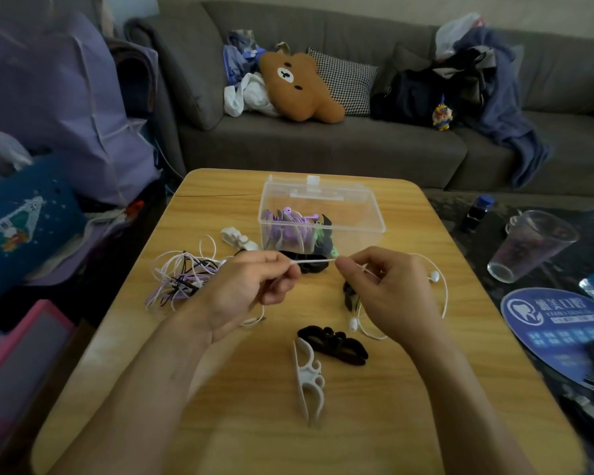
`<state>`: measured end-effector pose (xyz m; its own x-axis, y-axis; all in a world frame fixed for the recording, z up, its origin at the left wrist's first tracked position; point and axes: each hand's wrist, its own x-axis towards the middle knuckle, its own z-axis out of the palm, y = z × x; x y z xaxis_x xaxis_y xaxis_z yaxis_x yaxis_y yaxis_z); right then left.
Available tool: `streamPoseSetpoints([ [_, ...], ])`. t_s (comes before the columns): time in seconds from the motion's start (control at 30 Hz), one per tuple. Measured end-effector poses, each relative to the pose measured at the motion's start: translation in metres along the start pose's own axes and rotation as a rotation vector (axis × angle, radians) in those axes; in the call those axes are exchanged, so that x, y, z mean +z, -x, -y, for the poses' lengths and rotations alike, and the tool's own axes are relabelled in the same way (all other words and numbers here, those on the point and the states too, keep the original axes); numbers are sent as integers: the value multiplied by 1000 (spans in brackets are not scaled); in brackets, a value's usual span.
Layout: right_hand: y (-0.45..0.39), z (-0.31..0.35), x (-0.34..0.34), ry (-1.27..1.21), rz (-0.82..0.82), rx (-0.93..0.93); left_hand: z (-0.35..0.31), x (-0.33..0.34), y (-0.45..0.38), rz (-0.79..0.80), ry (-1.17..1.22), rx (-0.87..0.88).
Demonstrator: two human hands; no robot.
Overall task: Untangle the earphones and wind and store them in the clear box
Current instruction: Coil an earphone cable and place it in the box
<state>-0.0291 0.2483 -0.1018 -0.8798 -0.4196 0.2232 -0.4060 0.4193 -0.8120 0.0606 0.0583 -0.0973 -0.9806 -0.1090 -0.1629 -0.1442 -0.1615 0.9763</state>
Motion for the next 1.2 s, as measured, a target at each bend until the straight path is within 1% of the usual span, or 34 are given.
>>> streamPoseSetpoints([
  [0.13,3,4,12,18,14,-20,-5,-6,5,163,190,36],
  [0.17,4,6,15,21,24,-29,-6,-7,5,170,242,40],
  [0.2,5,8,17,32,37,-43,-6,-6,4,148,309,50],
  [0.27,9,10,26,83,79,-96,-4,-2,0,35,465,81],
  [0.33,17,14,40,148,132,-180,0,1,-4,-100,501,120],
  [0.4,26,18,56,233,180,-264,3,4,-8,-206,436,144],
  [0.5,38,23,72,262,221,-341,6,3,-10,-307,225,226],
  [0.6,41,29,72,265,209,-405,7,2,-7,-292,43,306],
  [0.67,37,34,63,244,137,-421,8,3,-6,-265,-120,298],
  [0.7,35,37,58,216,79,-410,9,4,-5,-241,-178,284],
  [0.77,32,41,48,74,-6,-312,7,8,-4,-192,-206,241],
  [0.83,30,43,41,-100,-29,-218,4,13,-3,-134,-192,215],
  [0.87,30,44,38,-145,-35,-196,3,15,-2,-104,-214,209],
  [0.93,27,41,32,-152,-52,-159,1,19,0,-51,-262,179],
  [1.03,20,33,23,-120,-63,-90,0,13,1,-34,-231,71],
  [1.1,17,30,20,-116,-53,-61,-3,7,1,8,-162,17],
  [1.13,16,29,20,-125,-47,-51,-6,5,1,27,-76,14],
  [1.2,14,28,23,-142,-23,-28,-11,3,2,45,227,-1],
])
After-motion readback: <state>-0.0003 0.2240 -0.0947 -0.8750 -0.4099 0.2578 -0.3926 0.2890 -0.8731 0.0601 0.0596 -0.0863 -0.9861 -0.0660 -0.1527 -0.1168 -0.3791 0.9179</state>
